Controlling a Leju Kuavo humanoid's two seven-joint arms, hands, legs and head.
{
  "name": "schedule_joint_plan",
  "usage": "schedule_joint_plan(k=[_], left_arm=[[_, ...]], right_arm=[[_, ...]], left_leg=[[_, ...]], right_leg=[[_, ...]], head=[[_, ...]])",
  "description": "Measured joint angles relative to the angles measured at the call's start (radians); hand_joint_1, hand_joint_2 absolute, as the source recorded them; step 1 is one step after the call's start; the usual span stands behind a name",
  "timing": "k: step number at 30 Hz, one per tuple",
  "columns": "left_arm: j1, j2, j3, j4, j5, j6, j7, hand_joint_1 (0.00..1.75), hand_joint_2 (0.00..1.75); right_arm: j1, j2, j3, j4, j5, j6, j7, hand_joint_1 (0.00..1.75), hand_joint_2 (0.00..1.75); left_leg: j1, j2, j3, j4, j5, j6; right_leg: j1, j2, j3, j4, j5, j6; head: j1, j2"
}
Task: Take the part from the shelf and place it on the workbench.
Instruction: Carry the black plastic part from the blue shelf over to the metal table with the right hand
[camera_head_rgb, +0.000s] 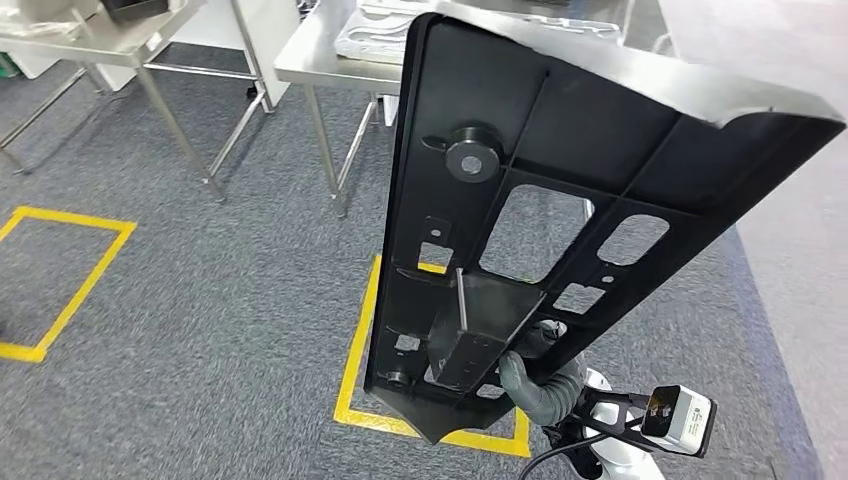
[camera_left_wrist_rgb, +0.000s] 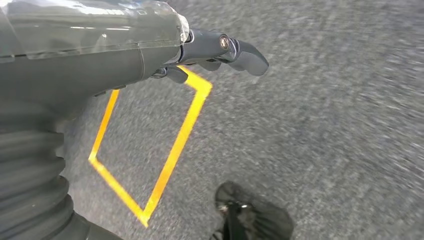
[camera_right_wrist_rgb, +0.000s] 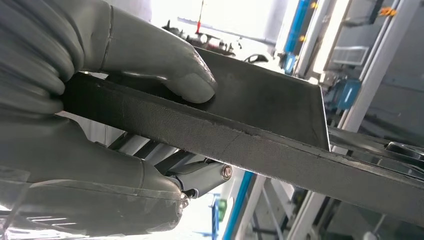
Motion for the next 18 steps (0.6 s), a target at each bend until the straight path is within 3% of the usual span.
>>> schedule_joint_plan(k=[2, 4, 5, 7, 9, 11, 12, 13, 15, 16, 18], left_arm=[[0.0, 0.0, 0.0, 0.0, 0.0, 0.0, -0.001, 0.0, 1.75], [-0.002, 0.0, 0.0, 0.0, 0.0, 0.0, -0.002, 0.0, 1.75], [-0.004, 0.0, 0.0, 0.0, 0.0, -0.002, -0.002, 0.0, 1.75], [-0.007, 0.0, 0.0, 0.0, -0.001, -0.006, -0.002, 0.0, 1.75], [-0.005, 0.001, 0.0, 0.0, -0.002, -0.009, -0.001, 0.0, 1.75], [-0.002, 0.001, 0.0, 0.0, -0.002, -0.01, 0.001, 0.0, 1.75], [-0.001, 0.001, 0.0, 0.0, -0.002, -0.01, 0.002, 0.0, 1.75], [-0.002, 0.001, 0.0, 0.0, -0.002, -0.01, 0.003, 0.0, 1.75], [-0.003, 0.001, 0.0, 0.0, -0.001, -0.01, 0.004, 0.0, 1.75], [-0.004, 0.0, 0.0, 0.0, -0.001, -0.011, 0.004, 0.0, 1.75], [-0.003, -0.001, 0.0, 0.0, 0.0, -0.012, 0.004, 0.0, 1.75]], right_arm=[[-0.001, 0.0, 0.0, 0.0, 0.0, 0.0, 0.0, 1.71, 1.75], [-0.002, 0.0, 0.001, 0.001, 0.002, -0.002, 0.0, 1.71, 1.75], [-0.004, 0.0, 0.001, 0.002, 0.003, -0.004, 0.0, 1.71, 1.75], [-0.011, 0.0, 0.001, 0.004, 0.009, -0.011, 0.0, 1.71, 1.75], [-0.018, 0.0, 0.001, 0.006, 0.015, -0.016, 0.0, 1.71, 1.75], [-0.019, 0.0, 0.001, 0.009, 0.02, -0.019, 0.0, 1.71, 1.75], [-0.019, 0.0, 0.002, 0.01, 0.021, -0.02, 0.0, 1.71, 1.75], [-0.019, 0.0, 0.002, 0.011, 0.023, -0.021, 0.0, 1.71, 1.75], [-0.019, 0.0, 0.002, 0.012, 0.029, -0.024, 0.0, 1.71, 1.75], [-0.02, 0.0, 0.002, 0.011, 0.032, -0.026, 0.0, 1.71, 1.75], [-0.019, 0.0, 0.003, 0.011, 0.037, -0.028, 0.0, 1.71, 1.75]], left_leg=[[0.002, -0.026, 0.026, -0.063, 0.016, 0.008], [-0.001, -0.012, 0.027, -0.065, 0.017, 0.022], [-0.001, -0.003, 0.028, -0.068, 0.02, 0.03], [0.001, 0.014, 0.029, -0.076, 0.025, 0.043], [-0.001, 0.03, 0.028, -0.077, 0.026, 0.048], [-0.004, 0.044, 0.026, -0.076, 0.025, 0.049], [-0.004, 0.048, 0.027, -0.076, 0.025, 0.048], [-0.004, 0.052, 0.028, -0.076, 0.025, 0.048], [-0.006, 0.055, 0.032, -0.076, 0.023, 0.044], [-0.007, 0.056, 0.033, -0.076, 0.022, 0.041], [-0.009, 0.058, 0.034, -0.078, 0.021, 0.031]], right_leg=[[0.0, 0.02, -0.01, 0.009, -0.001, 0.012], [-0.002, 0.037, -0.016, 0.008, 0.003, 0.025], [-0.002, 0.03, -0.019, 0.012, 0.0, 0.03], [-0.001, -0.017, -0.045, 0.064, -0.034, 0.039], [-0.003, -0.067, -0.107, 0.194, -0.1, 0.046], [-0.006, -0.078, -0.157, 0.296, -0.133, 0.05], [-0.007, -0.079, -0.153, 0.291, -0.119, 0.049], [-0.007, -0.08, -0.128, 0.245, -0.09, 0.047], [-0.002, -0.087, -0.046, 0.095, -0.028, 0.035], [0.002, -0.092, -0.017, 0.039, -0.012, 0.028], [0.01, -0.095, 0.001, 0.001, -0.01, 0.019]], head=[[0.0, 0.0], [0.0, 0.0], [0.0, 0.0], [0.0, 0.0], [0.0, 0.0], [0.0, 0.0], [0.0, 0.0], [0.0, 0.0], [0.0, 0.0], [0.0, 0.0], [0.0, 0.0]])
